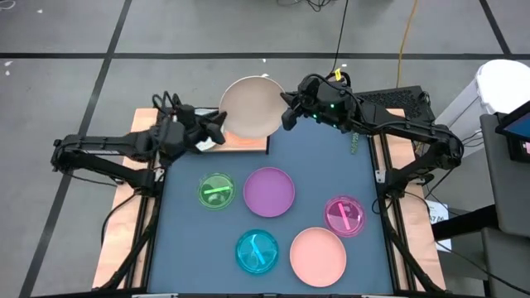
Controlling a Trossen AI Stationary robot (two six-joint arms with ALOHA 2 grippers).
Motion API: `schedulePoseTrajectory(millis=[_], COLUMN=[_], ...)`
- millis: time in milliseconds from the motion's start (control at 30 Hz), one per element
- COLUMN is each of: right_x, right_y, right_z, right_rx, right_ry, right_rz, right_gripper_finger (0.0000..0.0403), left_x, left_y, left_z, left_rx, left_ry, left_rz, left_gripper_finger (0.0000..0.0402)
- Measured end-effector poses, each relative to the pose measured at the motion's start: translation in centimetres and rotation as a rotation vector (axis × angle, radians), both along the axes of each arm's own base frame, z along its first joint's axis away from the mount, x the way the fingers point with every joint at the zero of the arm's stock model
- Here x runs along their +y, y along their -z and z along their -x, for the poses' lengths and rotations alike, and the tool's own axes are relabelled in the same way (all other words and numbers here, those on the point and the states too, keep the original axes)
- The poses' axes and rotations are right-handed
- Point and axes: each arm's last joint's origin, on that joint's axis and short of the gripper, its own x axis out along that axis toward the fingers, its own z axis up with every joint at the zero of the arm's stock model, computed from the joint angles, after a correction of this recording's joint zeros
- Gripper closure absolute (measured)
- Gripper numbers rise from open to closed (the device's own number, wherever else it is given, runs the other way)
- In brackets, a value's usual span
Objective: Place and stack plates onto a shelf
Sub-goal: Stack the white plate on top of the gray plate on the shelf
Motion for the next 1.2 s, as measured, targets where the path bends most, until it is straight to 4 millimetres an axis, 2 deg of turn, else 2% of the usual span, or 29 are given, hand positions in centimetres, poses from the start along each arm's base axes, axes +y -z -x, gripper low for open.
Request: schedulePoseTrajectory(millis=[200, 333, 500, 733, 833, 1100, 1200], right_x=[0.0, 0.0, 0.0, 0.1, 0.1, 0.1, 0.1], right_y=[0.2, 0.5, 0.6, 0.9, 1.1, 1.1, 1.1], right_z=[0.1, 0.2, 0.2, 0.3, 0.4, 0.4, 0.4], right_rx=[0.004, 0.023, 0.017, 0.029, 0.053, 0.056, 0.056], right_ry=[0.013, 0.013, 0.024, 0.035, 0.04, 0.038, 0.039], right_rz=[-0.025, -0.058, -0.076, -0.11, -0.123, -0.122, -0.123], right_gripper_finger=[0.0402, 0.0402, 0.0402, 0.0402, 0.0402, 0.0402, 0.0402], left_x=[1.0, 1.7, 2.7, 3.3, 3.2, 2.9, 2.5], left_y=[-1.0, -2.1, -4.4, -7.1, -7.4, -5.5, -5.3], left_z=[1.6, 2.0, 1.2, -0.3, -1.0, -3.0, -3.6], left_rx=[0.006, 0.032, 0.104, 0.194, 0.213, 0.348, 0.364], left_ry=[0.037, 0.063, 0.13, 0.24, 0.272, 0.299, 0.258], left_rz=[-0.05, -0.105, -0.185, -0.11, -0.073, -0.024, -0.047], left_gripper_finger=[0.0229, 0.0223, 0.0222, 0.0222, 0.0222, 0.0223, 0.0239])
